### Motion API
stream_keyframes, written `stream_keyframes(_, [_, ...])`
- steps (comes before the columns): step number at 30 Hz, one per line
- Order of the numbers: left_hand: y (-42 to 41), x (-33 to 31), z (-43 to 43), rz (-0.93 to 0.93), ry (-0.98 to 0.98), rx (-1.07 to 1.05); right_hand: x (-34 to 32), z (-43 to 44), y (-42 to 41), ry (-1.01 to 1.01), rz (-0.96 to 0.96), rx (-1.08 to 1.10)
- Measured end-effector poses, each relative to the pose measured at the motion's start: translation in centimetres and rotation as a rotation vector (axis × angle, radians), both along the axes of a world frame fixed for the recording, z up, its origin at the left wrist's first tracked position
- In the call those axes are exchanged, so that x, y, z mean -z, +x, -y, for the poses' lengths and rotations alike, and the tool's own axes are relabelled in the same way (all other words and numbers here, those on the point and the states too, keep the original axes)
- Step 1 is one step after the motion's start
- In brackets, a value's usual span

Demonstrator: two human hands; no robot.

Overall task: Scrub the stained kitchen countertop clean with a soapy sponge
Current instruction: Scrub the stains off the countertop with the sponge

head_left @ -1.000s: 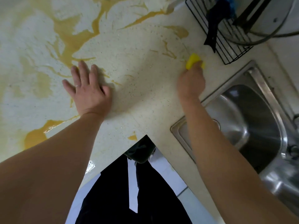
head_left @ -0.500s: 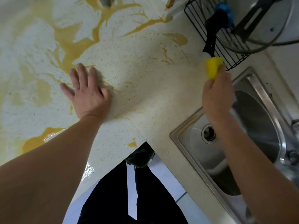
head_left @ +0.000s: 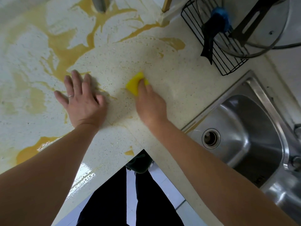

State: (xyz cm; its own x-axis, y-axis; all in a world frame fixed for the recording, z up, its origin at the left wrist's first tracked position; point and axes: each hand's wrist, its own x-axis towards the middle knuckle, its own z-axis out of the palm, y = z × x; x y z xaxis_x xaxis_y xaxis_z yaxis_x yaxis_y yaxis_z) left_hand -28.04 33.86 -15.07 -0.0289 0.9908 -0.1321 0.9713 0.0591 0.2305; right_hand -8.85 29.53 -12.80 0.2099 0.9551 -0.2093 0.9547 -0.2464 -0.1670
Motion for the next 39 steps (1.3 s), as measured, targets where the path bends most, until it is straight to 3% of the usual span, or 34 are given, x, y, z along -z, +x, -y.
stream_keyframes(3, [0.0,0.0,-0.1,-0.002,-0.002,0.006,-0.7,4.7,0.5,0.065,-0.087,-0.105])
stream_keyframes(7, [0.0,0.0,0.0,-0.009,-0.006,0.008,-3.2,4.7,8.5,0.237,-0.145,0.454])
stream_keyframes(9, [-0.1,0.0,-0.1,-0.004,-0.005,0.008,-3.0,3.6,11.4,0.243,-0.103,0.631])
stream_keyframes(12, [-0.2,0.1,-0.1,-0.006,-0.006,0.013,-0.6,0.3,10.6,0.071,-0.003,0.613])
stream_keyframes(21, [-0.2,0.5,-0.1,-0.014,0.012,0.013,0.6,-13.4,11.3,0.085,0.04,0.643])
stream_keyframes(25, [-0.2,0.2,-0.1,-0.014,0.007,0.018,0.2,-13.6,7.8,0.126,0.068,0.315])
stream_keyframes(28, [-0.1,-0.1,-0.1,-0.019,-0.003,0.02,0.1,-7.7,3.2,0.039,-0.007,-0.011])
stream_keyframes(32, [0.1,-0.2,-0.2,-0.021,-0.022,0.019,-0.3,1.6,0.1,-0.014,-0.075,-0.238])
stream_keyframes(34, [0.1,-0.2,-0.3,-0.017,-0.03,0.024,-0.7,2.4,1.3,0.118,-0.11,-0.111])
stream_keyframes(37, [-0.1,-0.1,-0.6,-0.016,-0.03,0.02,-1.8,-2.6,5.9,0.279,-0.119,0.34])
stream_keyframes(39, [-0.2,0.0,-0.8,-0.024,-0.035,0.031,-1.2,-7.4,9.4,0.261,-0.066,0.538])
